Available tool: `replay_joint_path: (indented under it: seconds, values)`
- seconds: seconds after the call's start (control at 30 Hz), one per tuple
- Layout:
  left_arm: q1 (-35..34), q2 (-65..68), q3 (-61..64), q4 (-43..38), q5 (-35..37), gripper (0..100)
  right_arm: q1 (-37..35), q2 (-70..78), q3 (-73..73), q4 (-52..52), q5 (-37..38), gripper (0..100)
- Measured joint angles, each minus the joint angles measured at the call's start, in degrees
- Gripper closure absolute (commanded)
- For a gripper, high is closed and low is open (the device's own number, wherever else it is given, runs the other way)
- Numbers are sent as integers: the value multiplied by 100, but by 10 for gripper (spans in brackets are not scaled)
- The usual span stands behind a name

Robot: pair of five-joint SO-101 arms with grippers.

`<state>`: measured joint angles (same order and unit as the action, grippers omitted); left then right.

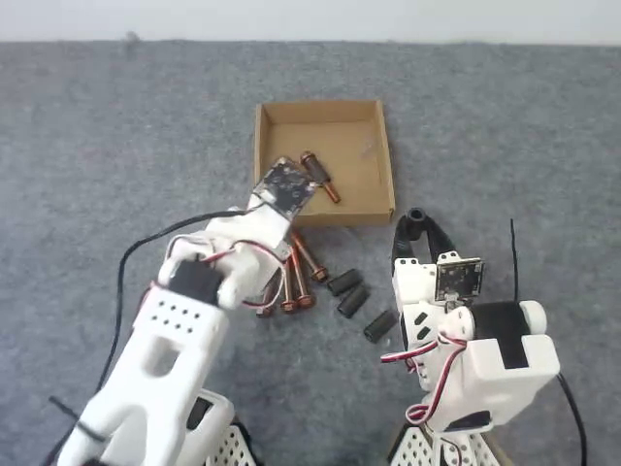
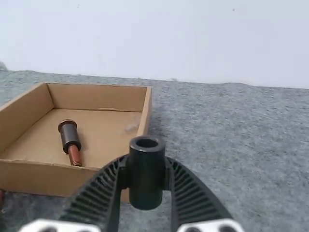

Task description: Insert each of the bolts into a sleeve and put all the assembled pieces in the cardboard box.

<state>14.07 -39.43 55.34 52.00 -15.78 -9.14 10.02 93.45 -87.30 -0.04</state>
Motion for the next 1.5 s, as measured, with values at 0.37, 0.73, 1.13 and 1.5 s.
replay_joint_path:
  seconds: [0.37, 0.73, 1.13, 1.5]
  values:
    - [299, 1960, -123, -905, -2365, 822, 0, 0, 0, 0, 0, 992]
    - [299, 3701, -1635, -378, -3745, 820, 0, 0, 0, 0, 0, 992]
    - [308, 4844, -2664, -149, -4202, 819, 0, 0, 0, 0, 0, 992]
    - [316, 5020, -3068, 229, -4308, 819, 0, 0, 0, 0, 0, 992]
